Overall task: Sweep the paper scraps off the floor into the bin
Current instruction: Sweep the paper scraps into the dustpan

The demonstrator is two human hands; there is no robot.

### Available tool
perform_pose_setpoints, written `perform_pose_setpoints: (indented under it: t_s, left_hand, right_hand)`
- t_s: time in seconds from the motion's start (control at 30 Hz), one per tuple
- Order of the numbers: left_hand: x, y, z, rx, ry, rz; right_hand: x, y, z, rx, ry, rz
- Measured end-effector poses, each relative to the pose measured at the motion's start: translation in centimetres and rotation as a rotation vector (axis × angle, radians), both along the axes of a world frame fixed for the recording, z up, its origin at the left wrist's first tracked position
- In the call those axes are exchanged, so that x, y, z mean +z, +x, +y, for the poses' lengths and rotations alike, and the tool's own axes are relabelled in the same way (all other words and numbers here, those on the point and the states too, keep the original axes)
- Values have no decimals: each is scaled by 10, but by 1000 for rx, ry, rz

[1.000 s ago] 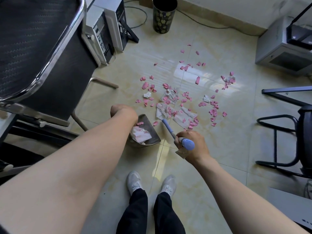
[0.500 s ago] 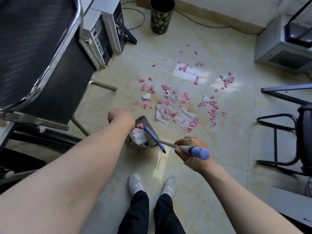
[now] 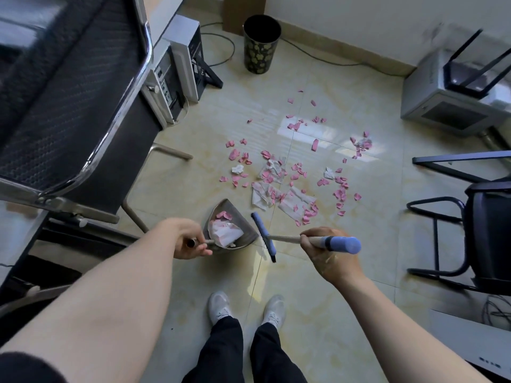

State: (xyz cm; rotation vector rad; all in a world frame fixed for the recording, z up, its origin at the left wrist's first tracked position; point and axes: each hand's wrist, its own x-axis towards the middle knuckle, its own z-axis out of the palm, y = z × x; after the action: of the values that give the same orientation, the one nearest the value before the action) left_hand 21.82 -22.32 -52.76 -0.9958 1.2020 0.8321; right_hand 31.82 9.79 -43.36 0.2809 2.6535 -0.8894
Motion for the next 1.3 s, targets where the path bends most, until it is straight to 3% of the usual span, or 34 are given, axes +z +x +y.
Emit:
perform_pose_setpoints:
  t_s: [0.13, 0.2, 0.33, 0.77, 1.07, 1.3]
  left_hand:
    - [-2, 23, 4, 364, 43, 91]
    - [7, 25, 11, 452, 46, 130]
    - [41, 13, 20, 546, 93, 217]
    - [148, -79, 79, 594, 172, 414]
    - [217, -192, 145, 701, 229, 460]
    - [251, -265, 189, 697, 252, 546]
  right_hand:
    - [19, -6, -15, -114, -61, -26]
    - [31, -18, -21, -235, -107, -63]
    - [56, -57, -30, -258, -85, -63]
    - [115, -185, 12, -434, -90, 41]
    - [158, -306, 71, -335, -85, 64]
    - [180, -382, 113, -390, -143, 104]
